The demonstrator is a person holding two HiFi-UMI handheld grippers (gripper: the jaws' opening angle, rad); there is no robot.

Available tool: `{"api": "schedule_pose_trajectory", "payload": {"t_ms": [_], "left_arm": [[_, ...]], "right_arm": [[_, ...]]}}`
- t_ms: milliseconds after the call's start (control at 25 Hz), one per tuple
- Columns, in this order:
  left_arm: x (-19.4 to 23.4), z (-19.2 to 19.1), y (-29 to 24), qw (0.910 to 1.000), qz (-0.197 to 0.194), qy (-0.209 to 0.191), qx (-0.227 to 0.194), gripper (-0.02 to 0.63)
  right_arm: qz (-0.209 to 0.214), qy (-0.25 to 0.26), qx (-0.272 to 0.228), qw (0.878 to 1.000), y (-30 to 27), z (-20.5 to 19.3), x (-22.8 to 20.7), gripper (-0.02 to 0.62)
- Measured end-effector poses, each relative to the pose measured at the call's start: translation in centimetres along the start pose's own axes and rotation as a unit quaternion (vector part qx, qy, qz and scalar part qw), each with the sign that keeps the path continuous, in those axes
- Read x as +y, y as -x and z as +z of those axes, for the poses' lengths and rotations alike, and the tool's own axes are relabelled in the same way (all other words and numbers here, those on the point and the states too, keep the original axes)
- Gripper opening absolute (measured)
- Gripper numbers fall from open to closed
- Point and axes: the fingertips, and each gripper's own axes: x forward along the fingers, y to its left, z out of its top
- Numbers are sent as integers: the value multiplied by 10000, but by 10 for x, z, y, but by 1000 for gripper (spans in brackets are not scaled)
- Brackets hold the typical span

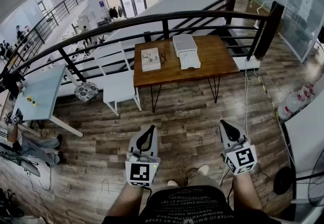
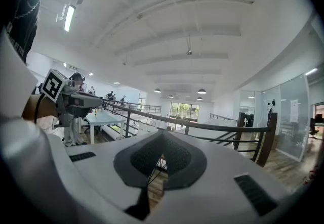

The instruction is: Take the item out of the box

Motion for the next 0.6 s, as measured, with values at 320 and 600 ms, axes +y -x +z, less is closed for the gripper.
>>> {"api": "schedule_pose_trajectory", "payload": {"t_ms": [320, 600], "left_arm": [[11, 4, 11, 9999, -60, 12, -111, 5], [20, 6, 18, 9997, -104, 52, -214, 5]], "right_arm": [[-1, 8, 78, 10000, -2, 6, 20, -5], [-43, 0, 66, 10000, -2, 14, 31, -5]]}}
